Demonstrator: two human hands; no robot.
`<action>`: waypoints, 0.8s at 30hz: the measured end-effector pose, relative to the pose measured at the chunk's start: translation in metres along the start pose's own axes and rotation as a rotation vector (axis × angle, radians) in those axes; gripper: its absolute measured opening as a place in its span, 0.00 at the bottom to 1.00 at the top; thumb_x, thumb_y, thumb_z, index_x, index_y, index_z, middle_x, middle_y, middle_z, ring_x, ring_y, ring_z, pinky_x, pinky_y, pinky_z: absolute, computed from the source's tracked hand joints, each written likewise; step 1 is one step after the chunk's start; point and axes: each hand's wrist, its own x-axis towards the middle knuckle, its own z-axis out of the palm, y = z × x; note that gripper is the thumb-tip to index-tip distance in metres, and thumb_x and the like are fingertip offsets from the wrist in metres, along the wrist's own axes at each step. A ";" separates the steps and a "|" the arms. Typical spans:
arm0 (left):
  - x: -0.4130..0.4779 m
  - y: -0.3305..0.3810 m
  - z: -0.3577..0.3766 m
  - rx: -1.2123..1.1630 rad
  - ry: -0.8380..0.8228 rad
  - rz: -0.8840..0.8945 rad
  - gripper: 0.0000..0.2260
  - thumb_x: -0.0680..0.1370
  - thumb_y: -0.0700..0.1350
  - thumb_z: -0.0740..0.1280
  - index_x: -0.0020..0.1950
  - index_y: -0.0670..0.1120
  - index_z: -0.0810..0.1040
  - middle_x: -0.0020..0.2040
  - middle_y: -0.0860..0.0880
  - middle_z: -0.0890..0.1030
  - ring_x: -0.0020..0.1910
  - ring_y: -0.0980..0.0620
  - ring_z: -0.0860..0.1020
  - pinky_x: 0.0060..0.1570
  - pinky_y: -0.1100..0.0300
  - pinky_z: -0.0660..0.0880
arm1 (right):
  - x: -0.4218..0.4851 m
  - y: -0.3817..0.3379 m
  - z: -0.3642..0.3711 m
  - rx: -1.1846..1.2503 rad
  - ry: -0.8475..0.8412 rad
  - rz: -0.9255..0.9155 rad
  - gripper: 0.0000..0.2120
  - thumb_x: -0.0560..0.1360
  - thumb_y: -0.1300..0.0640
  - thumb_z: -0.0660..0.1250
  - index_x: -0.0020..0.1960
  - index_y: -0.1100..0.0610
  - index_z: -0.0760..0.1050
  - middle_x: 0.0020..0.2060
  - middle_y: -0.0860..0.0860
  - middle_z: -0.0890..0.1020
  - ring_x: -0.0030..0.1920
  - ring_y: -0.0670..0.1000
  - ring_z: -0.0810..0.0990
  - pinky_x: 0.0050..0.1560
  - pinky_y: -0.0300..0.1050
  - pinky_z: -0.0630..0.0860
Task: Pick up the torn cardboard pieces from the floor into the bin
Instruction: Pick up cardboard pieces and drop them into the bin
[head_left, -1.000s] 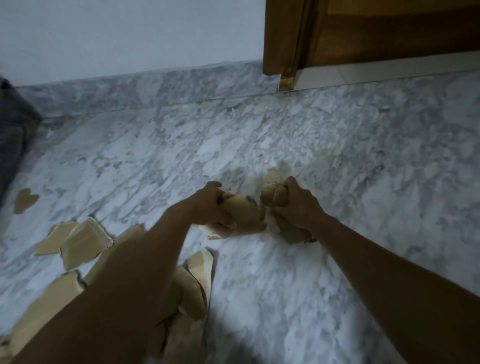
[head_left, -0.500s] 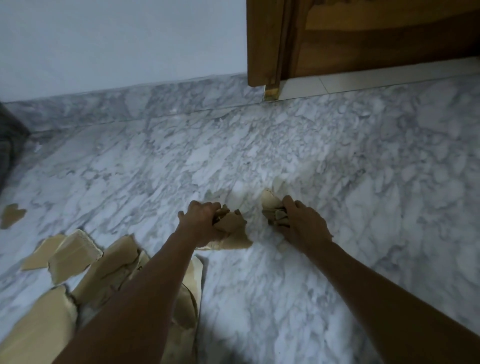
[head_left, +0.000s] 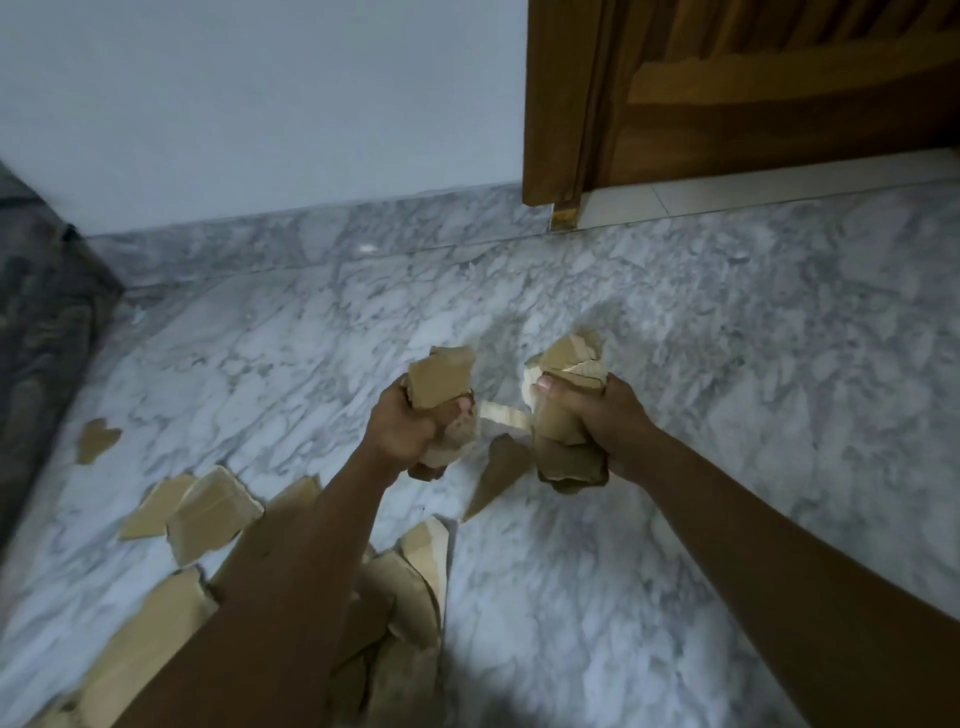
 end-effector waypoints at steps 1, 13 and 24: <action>-0.002 0.010 0.002 -0.026 -0.040 0.024 0.14 0.72 0.44 0.77 0.55 0.42 0.81 0.44 0.42 0.84 0.34 0.42 0.81 0.25 0.57 0.74 | -0.004 -0.008 0.005 0.038 0.024 0.016 0.10 0.72 0.56 0.76 0.51 0.59 0.82 0.40 0.53 0.86 0.41 0.53 0.85 0.38 0.44 0.81; -0.032 0.118 0.133 0.130 -0.676 0.250 0.08 0.83 0.37 0.57 0.61 0.40 0.71 0.49 0.48 0.77 0.48 0.51 0.76 0.50 0.60 0.76 | -0.112 -0.043 -0.078 0.309 0.434 -0.015 0.17 0.75 0.51 0.73 0.58 0.60 0.80 0.50 0.59 0.86 0.50 0.59 0.85 0.46 0.54 0.83; -0.232 0.188 0.342 0.233 -1.381 0.514 0.18 0.77 0.50 0.63 0.64 0.46 0.76 0.57 0.43 0.81 0.55 0.46 0.81 0.54 0.47 0.79 | -0.382 -0.044 -0.216 0.410 1.210 -0.118 0.26 0.70 0.46 0.72 0.63 0.58 0.74 0.56 0.59 0.82 0.52 0.60 0.84 0.45 0.58 0.83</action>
